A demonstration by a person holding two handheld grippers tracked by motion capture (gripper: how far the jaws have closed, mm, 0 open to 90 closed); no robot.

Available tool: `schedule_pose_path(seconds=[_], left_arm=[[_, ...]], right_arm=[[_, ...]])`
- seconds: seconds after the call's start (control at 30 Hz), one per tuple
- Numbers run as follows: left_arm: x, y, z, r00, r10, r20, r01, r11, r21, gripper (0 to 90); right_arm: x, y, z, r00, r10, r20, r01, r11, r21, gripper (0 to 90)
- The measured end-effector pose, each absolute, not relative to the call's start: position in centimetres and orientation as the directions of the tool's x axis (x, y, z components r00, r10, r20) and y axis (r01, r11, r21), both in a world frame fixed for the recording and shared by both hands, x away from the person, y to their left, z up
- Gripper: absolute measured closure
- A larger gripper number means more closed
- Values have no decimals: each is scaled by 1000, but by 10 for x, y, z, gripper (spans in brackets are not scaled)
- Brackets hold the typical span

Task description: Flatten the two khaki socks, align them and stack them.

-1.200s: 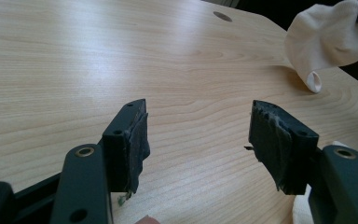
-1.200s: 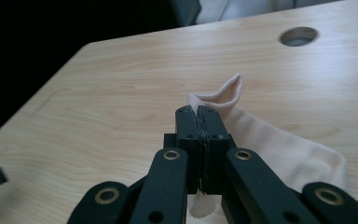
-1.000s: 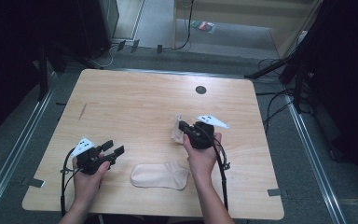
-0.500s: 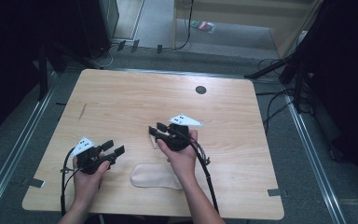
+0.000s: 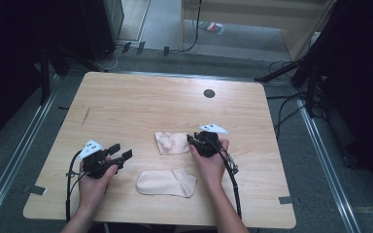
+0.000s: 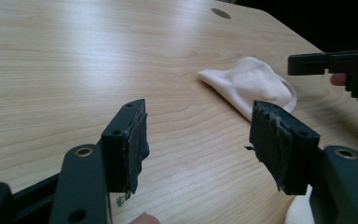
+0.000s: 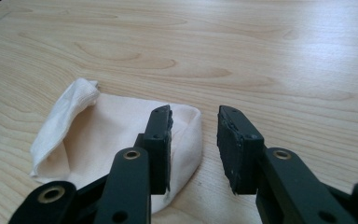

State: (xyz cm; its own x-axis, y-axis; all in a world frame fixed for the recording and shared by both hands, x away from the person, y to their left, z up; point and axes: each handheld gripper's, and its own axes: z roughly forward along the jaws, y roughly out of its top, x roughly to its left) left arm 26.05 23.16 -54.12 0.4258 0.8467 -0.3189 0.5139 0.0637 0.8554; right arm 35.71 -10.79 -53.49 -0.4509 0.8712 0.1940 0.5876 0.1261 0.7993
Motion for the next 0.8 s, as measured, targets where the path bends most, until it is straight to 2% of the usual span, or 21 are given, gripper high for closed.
schedule_pose_path(seconds=[0.13,0.2,0.23,0.3,0.33,0.43,0.47,0.5,0.53,0.57,0.6,0.63,0.67,0.7,0.73,0.8], left_arm=[[263,227,-543,432,849,-305,521,42,853,369],[265,225,-542,429,847,-314,524,49,850,371],[267,223,-540,435,843,-317,520,52,853,374],[269,220,-539,439,844,-308,513,45,857,375],[270,220,-540,440,843,-308,509,48,859,376],[271,221,-542,442,841,-310,514,46,857,377],[271,222,-543,437,842,-316,515,54,855,377],[270,224,-543,434,840,-325,518,62,853,379],[270,224,-543,434,840,-325,518,62,853,381],[269,226,-543,433,842,-323,515,62,855,381],[269,226,-543,433,842,-323,515,62,855,381],[269,227,-543,435,840,-325,514,65,855,381],[268,228,-543,436,839,-325,514,64,855,381],[268,229,-543,437,837,-330,514,69,855,382],[268,229,-543,437,837,-330,514,69,855,383],[268,228,-544,434,838,-330,514,70,855,385]], right_arm=[[351,-102,-531,-465,859,215,564,100,820,653],[350,-98,-528,-455,872,182,565,124,816,640],[352,-101,-528,-413,885,215,591,81,802,631],[352,-103,-528,-406,884,234,596,62,801,640],[352,-103,-523,-436,855,280,584,32,811,657],[353,-94,-517,-479,828,293,588,54,807,654],[354,-90,-515,-495,817,296,589,66,805,641],[358,-74,-514,-519,802,297,622,116,774,554],[358,-74,-514,-519,802,297,622,116,774,554],[363,-61,-516,-514,804,299,655,142,743,477],[363,-61,-516,-514,804,299,655,142,743,477],[366,-51,-520,-477,817,324,697,127,706,421],[366,-51,-520,-477,817,324,697,127,706,421],[369,-44,-525,-453,821,349,730,117,673,375],[369,-41,-526,-446,821,356,744,119,658,377],[369,-35,-530,-455,817,355,751,138,645,486]])
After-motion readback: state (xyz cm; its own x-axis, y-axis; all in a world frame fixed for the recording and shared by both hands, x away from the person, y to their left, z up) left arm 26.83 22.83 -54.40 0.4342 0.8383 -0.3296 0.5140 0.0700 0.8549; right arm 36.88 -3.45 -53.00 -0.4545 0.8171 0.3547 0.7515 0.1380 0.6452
